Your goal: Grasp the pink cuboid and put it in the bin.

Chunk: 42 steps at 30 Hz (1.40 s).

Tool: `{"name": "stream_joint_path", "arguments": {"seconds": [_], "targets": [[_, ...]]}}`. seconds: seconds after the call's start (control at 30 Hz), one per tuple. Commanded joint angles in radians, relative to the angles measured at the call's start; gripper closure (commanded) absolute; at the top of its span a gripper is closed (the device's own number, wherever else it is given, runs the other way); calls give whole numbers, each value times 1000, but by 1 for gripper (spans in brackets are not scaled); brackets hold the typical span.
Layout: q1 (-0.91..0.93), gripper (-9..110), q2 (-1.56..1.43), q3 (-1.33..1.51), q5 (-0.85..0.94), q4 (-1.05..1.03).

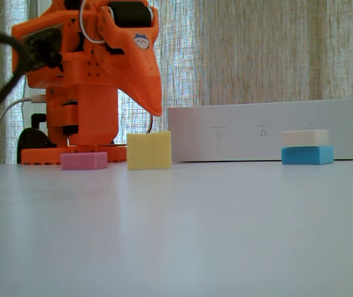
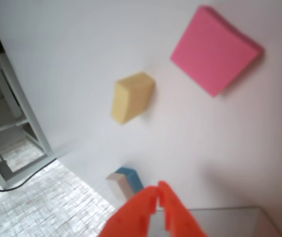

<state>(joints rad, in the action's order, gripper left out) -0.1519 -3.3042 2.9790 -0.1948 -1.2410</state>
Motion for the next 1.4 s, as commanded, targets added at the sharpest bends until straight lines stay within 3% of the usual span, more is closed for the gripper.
{"name": "stream_joint_path", "arguments": {"seconds": [0.0,0.37,0.5,0.7,0.93,1.17,1.37], "targets": [[21,110,-5,-5,336,31],[23,109,-5,-9,371,52],[-20,98,87,-166,431,38],[-41,88,492,-554,727,-8],[-9,87,881,-1052,1048,-373],[146,63,1035,-1212,1206,-518],[278,60,1131,-1178,1250,-518]]}}
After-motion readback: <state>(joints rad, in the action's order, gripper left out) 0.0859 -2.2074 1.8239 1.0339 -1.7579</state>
